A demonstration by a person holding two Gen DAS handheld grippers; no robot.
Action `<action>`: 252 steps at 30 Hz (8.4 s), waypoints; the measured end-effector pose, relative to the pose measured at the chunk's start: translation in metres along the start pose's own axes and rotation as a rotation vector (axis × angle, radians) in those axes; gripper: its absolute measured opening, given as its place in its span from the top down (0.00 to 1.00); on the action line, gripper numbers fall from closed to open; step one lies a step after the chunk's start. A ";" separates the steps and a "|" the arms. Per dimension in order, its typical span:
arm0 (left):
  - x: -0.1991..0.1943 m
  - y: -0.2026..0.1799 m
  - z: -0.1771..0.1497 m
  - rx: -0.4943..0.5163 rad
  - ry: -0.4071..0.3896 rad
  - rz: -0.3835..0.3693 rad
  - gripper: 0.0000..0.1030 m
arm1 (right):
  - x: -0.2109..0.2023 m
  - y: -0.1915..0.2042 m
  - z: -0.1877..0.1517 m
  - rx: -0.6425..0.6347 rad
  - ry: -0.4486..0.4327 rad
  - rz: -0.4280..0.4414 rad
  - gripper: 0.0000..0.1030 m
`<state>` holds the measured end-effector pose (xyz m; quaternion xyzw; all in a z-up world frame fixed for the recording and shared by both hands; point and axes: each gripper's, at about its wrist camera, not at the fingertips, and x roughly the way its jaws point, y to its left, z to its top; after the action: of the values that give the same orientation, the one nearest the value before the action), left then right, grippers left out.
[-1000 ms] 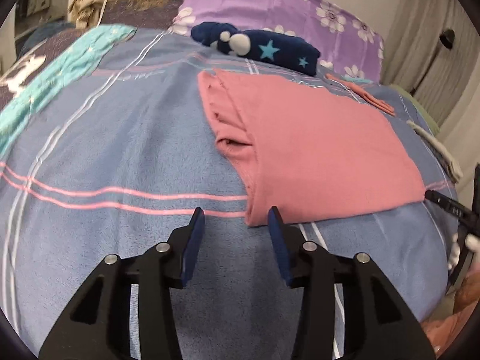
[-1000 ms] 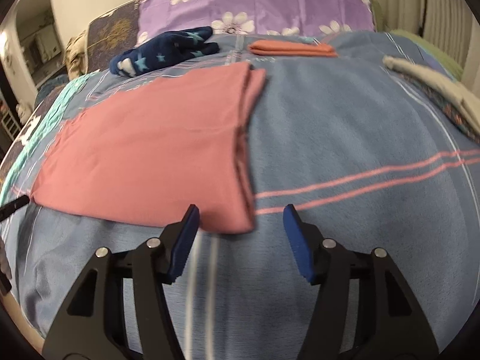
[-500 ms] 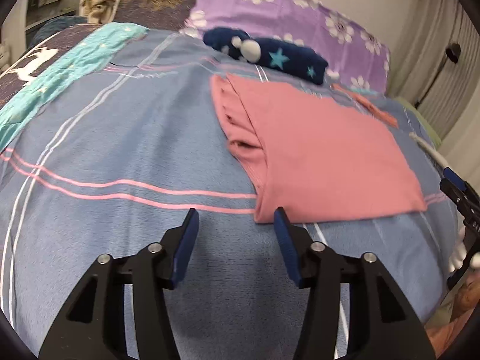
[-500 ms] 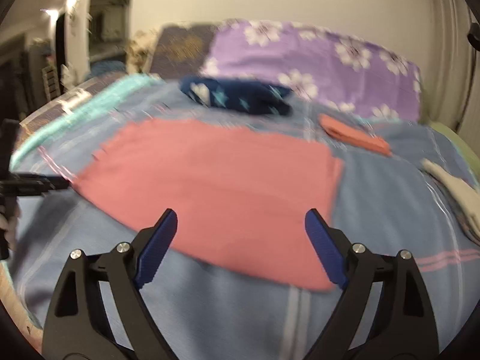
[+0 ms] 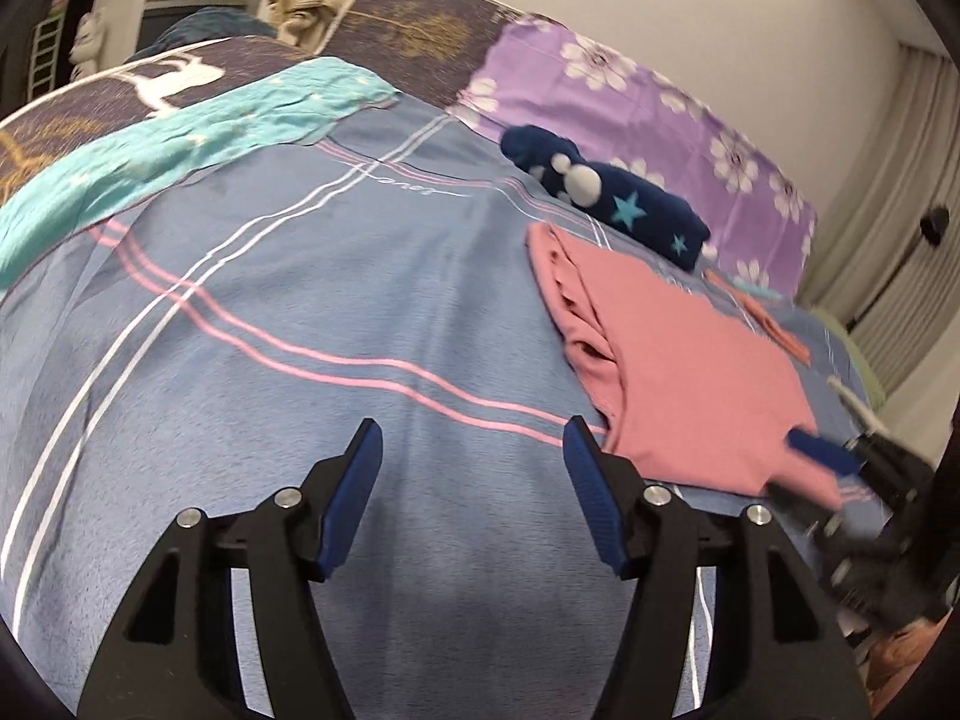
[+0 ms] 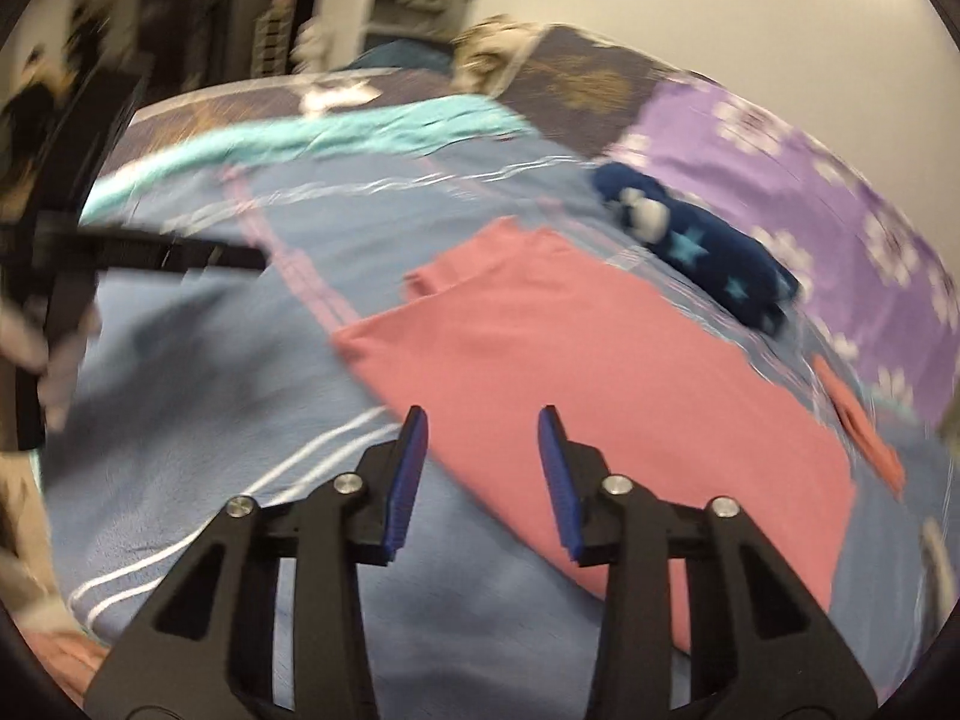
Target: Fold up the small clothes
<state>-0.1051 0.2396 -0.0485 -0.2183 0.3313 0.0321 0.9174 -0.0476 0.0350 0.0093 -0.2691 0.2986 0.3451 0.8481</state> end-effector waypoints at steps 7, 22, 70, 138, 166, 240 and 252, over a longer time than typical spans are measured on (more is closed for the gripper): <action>-0.003 0.023 -0.006 -0.058 -0.023 0.010 0.31 | 0.046 0.035 0.003 -0.157 0.106 -0.043 0.41; 0.018 0.047 -0.019 -0.166 0.002 -0.060 0.30 | 0.083 0.048 0.026 -0.214 0.098 -0.229 0.41; 0.241 -0.077 0.145 0.047 0.452 -0.380 0.88 | 0.109 0.031 0.042 -0.197 0.059 -0.276 0.93; 0.155 -0.449 0.065 0.811 0.156 -0.161 0.40 | -0.044 -0.259 -0.205 1.139 -0.057 0.152 0.94; 0.105 -0.281 -0.066 0.758 0.232 -0.045 0.38 | -0.065 -0.269 -0.216 1.253 -0.040 0.213 0.94; 0.121 -0.276 -0.072 0.591 0.340 -0.302 0.88 | -0.035 -0.304 -0.152 0.793 0.077 0.061 0.85; 0.113 -0.278 -0.071 0.601 0.322 -0.287 0.84 | -0.073 -0.286 -0.182 0.898 0.026 0.004 0.87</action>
<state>-0.0028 -0.0514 -0.0617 0.0142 0.4320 -0.2304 0.8718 0.0647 -0.2929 0.0086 0.1220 0.4302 0.1796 0.8762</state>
